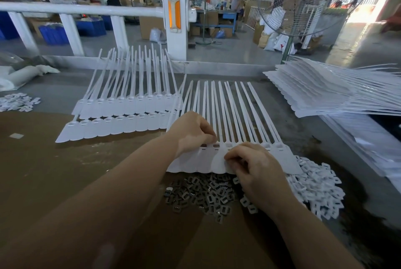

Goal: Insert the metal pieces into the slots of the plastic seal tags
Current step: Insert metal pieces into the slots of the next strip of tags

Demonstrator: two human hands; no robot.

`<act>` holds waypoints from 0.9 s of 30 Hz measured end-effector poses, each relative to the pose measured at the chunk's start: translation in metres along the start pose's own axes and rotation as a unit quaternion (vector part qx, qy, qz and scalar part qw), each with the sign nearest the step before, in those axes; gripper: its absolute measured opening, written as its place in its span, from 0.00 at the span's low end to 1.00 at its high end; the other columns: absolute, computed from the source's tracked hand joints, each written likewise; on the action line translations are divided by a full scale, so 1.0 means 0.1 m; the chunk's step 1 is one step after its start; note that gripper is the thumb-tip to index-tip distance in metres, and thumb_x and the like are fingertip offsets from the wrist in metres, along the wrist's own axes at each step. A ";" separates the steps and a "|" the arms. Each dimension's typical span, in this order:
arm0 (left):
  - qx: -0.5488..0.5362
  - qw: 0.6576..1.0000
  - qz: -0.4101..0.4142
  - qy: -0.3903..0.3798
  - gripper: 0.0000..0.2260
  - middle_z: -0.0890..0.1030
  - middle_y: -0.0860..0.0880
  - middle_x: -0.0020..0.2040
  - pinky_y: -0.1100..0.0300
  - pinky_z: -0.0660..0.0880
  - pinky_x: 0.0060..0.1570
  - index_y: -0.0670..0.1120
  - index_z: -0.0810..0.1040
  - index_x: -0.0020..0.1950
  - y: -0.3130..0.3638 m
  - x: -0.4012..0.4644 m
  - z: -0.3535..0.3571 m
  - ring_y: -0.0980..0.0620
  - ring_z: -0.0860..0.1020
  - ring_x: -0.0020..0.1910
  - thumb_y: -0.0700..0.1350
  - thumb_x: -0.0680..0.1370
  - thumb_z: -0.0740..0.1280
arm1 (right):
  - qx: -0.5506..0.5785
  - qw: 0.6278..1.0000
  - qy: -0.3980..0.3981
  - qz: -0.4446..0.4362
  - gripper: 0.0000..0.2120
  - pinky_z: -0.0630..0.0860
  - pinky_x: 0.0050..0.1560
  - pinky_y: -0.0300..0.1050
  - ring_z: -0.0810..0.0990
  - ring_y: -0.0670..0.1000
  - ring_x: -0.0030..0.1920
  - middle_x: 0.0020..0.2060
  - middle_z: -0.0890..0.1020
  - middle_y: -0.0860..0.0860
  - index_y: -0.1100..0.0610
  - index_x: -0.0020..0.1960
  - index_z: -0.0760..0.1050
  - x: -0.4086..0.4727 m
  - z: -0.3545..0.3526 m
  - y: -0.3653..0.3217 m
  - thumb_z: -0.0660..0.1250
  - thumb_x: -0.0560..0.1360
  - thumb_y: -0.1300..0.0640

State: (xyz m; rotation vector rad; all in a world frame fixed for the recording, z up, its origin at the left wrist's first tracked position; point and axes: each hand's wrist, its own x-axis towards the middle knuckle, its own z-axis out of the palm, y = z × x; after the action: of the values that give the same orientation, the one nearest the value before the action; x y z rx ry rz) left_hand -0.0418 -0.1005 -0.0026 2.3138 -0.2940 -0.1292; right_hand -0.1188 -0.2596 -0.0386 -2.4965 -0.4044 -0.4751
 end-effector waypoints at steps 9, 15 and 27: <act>-0.007 0.984 0.001 0.178 0.05 0.80 0.57 0.38 0.68 0.72 0.39 0.47 0.83 0.49 -0.36 -0.21 -0.09 0.60 0.77 0.38 0.45 0.77 0.68 | -0.006 1.000 0.006 -0.009 0.05 0.62 0.50 0.24 0.73 0.44 0.49 0.45 0.81 0.47 0.56 0.46 0.80 -0.02 0.00 0.00 0.67 0.73 0.64; 0.052 0.964 0.003 0.259 0.06 0.78 0.53 0.46 0.75 0.68 0.40 0.47 0.83 0.50 -0.50 -0.28 0.00 0.59 0.74 0.40 0.45 0.77 0.68 | -0.005 1.000 0.015 -0.013 0.06 0.62 0.50 0.21 0.73 0.42 0.46 0.43 0.81 0.47 0.57 0.45 0.81 -0.03 0.00 -0.01 0.68 0.72 0.66; 0.044 0.961 -0.011 0.272 0.07 0.75 0.53 0.47 0.62 0.70 0.51 0.47 0.83 0.51 -0.58 -0.28 0.05 0.50 0.73 0.51 0.46 0.76 0.68 | -0.011 1.000 0.017 -0.019 0.06 0.63 0.50 0.23 0.74 0.44 0.47 0.43 0.81 0.48 0.58 0.44 0.80 -0.03 0.00 0.01 0.68 0.72 0.66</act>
State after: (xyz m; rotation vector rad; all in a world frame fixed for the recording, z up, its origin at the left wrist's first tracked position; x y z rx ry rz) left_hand -0.0599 -0.0587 -0.0479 2.3329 0.0078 0.5117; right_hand -0.1212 -0.2606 -0.0405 -2.5021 -0.4361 -0.5389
